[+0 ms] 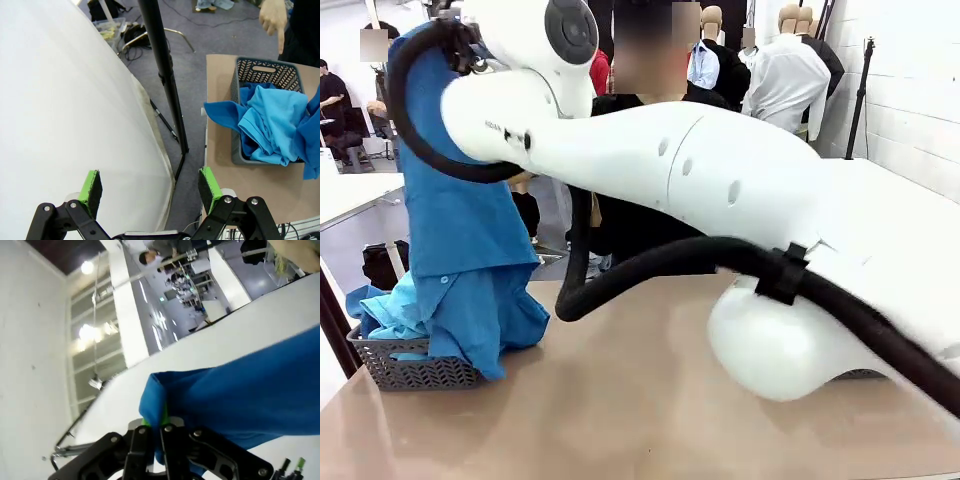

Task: Sort the tops and bottoms.
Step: Sort the clothes according to human instructions.

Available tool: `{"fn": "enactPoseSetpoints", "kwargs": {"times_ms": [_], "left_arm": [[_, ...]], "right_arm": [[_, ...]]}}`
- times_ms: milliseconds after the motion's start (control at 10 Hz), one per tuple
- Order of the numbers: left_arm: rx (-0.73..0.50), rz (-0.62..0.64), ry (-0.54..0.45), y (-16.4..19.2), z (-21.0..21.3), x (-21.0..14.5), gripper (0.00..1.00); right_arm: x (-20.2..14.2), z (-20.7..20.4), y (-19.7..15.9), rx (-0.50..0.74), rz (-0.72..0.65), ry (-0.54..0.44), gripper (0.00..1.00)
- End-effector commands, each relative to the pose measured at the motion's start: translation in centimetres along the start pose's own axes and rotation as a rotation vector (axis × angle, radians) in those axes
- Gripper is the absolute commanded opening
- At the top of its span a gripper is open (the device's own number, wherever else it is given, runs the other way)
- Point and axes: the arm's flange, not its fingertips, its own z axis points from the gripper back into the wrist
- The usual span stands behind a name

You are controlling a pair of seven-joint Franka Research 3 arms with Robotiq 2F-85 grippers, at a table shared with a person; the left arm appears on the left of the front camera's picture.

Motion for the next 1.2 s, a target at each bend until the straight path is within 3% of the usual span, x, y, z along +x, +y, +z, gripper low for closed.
{"fn": "enactPoseSetpoints", "kwargs": {"times_ms": [0, 100, 200, 400, 600, 700, 1100], "left_arm": [[-0.011, -0.012, -0.006, 0.1, -0.1, -0.2, 1.0], [-0.011, -0.012, -0.006, 0.1, -0.1, -0.2, 1.0], [-0.011, -0.012, -0.006, 0.1, -0.1, -0.2, 1.0], [-0.011, -0.012, -0.006, 0.1, -0.1, -0.2, 1.0], [-0.011, -0.012, -0.006, 0.1, -0.1, -0.2, 1.0], [-0.011, -0.012, -0.006, 0.1, -0.1, -0.2, 1.0], [-0.011, -0.012, -0.006, 0.1, -0.1, -0.2, 1.0]], "right_arm": [[-9.6, -21.6, 0.7, -0.088, -0.012, -0.126, 0.0], [-8.2, -23.2, -2.3, -0.281, 0.003, -0.133, 0.0], [-7.3, -24.1, -4.4, -0.376, -0.011, -0.15, 0.0], [-6.9, -25.5, -8.1, -0.542, 0.003, -0.158, 0.0], [-7.1, -25.5, -9.8, -0.639, 0.079, -0.262, 0.0], [-2.0, -3.4, -14.1, -0.556, -0.002, -0.201, 0.0], [-2.0, -3.4, -14.1, -0.556, -0.002, -0.201, 0.0]]}}
